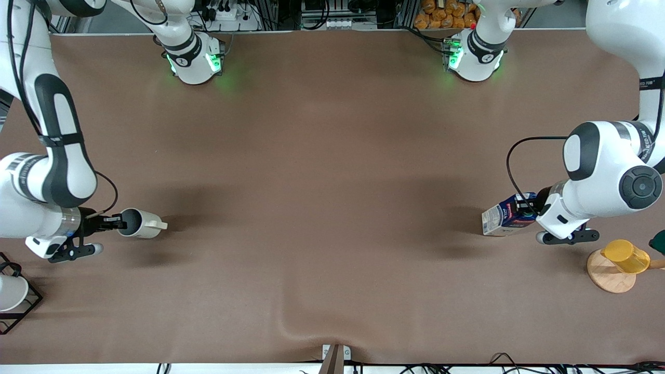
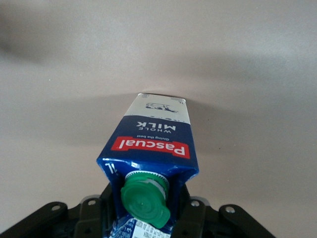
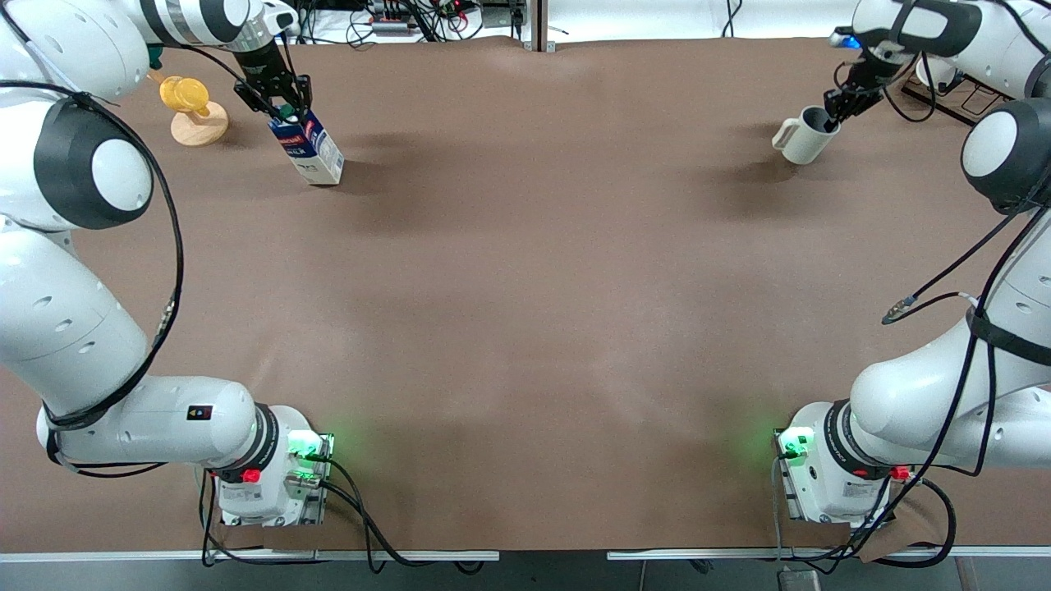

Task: Place milk next to cup
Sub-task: 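Close the left gripper on the carton while the right gripper grasps the mug, then move the mug with the right gripper while the left gripper carries the carton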

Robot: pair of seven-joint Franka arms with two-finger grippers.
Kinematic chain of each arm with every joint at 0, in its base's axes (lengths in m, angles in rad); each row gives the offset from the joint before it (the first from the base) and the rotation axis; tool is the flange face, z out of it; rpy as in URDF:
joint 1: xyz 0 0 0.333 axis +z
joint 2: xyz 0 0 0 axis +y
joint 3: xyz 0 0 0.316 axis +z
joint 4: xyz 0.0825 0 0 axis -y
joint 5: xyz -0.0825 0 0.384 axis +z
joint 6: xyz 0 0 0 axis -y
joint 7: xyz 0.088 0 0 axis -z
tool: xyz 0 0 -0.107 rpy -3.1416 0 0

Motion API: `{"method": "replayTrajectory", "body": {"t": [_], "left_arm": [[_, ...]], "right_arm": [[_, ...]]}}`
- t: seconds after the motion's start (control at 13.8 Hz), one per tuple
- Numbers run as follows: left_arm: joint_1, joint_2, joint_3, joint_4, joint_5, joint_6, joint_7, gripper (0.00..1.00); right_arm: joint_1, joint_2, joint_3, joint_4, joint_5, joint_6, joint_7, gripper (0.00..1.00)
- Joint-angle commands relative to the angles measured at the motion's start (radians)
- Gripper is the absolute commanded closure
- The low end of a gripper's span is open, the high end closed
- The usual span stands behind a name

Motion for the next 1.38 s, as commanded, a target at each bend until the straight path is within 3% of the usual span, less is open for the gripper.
{"method": "replayTrajectory", "body": {"t": [0.0, 0.36, 0.73, 1.31], "left_arm": [[-0.003, -0.014, -0.001, 0.011, 0.017, -0.007, 0.029, 0.54], [0.001, -0.036, 0.001, 0.042, 0.017, -0.046, 0.051, 0.54], [0.000, -0.064, -0.001, 0.076, 0.019, -0.073, 0.097, 0.54], [-0.014, -0.079, -0.033, 0.087, 0.019, -0.099, 0.109, 0.54]], "right_arm": [[0.063, -0.032, 0.019, 0.063, 0.018, -0.088, 0.138, 1.00], [0.272, -0.096, 0.025, 0.076, 0.018, -0.090, 0.590, 1.00], [0.548, -0.083, 0.022, 0.137, 0.005, -0.079, 1.068, 1.00], [0.821, 0.106, 0.002, 0.166, -0.047, 0.266, 1.507, 1.00]]}}
